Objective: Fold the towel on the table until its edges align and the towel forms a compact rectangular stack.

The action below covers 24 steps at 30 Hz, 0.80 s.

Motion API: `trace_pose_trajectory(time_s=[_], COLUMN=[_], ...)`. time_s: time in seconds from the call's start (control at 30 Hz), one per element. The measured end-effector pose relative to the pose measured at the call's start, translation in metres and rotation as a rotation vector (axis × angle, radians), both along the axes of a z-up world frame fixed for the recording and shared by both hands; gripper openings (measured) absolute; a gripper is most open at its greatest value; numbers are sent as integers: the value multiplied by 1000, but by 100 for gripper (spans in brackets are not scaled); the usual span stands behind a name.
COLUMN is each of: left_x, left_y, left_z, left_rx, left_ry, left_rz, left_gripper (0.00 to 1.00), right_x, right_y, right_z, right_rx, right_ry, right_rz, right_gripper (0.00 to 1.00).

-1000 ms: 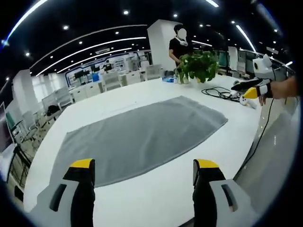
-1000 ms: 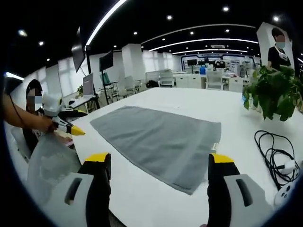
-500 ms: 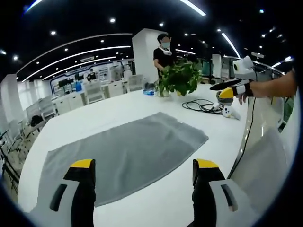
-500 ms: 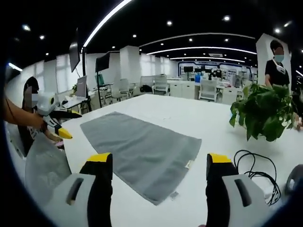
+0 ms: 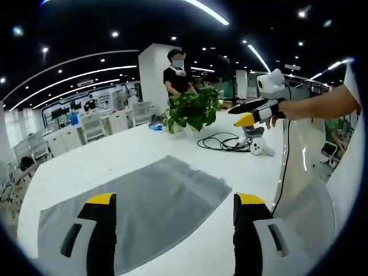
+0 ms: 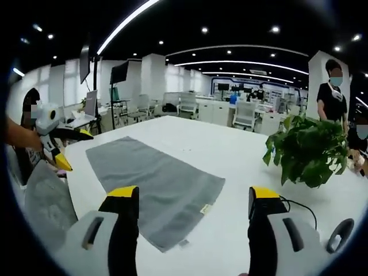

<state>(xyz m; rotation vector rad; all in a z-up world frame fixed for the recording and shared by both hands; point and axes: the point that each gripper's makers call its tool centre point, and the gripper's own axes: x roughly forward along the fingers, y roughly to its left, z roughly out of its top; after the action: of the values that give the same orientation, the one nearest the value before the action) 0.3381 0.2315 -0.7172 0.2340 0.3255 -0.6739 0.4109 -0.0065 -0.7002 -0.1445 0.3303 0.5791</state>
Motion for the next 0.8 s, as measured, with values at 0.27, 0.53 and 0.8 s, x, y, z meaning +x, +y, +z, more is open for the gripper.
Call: trace_pose_trajectory(time_s=[0.27, 0.53, 0.8], left_x=[5, 5, 5], left_y=[-38, -69, -106], left_z=[-2, -11, -24], left_rx=[14, 56, 83], left_ry=[11, 35, 61], left_rz=[-68, -137, -210], left_gripper=[84, 81, 74], right_x=[15, 26, 40], right_y=[-7, -11, -14], right_z=[-7, -15, -29], right_rx=[-34, -44, -39], right_ry=[6, 32, 79], right_rz=[-16, -25, -45], right_gripper=[71, 66, 61])
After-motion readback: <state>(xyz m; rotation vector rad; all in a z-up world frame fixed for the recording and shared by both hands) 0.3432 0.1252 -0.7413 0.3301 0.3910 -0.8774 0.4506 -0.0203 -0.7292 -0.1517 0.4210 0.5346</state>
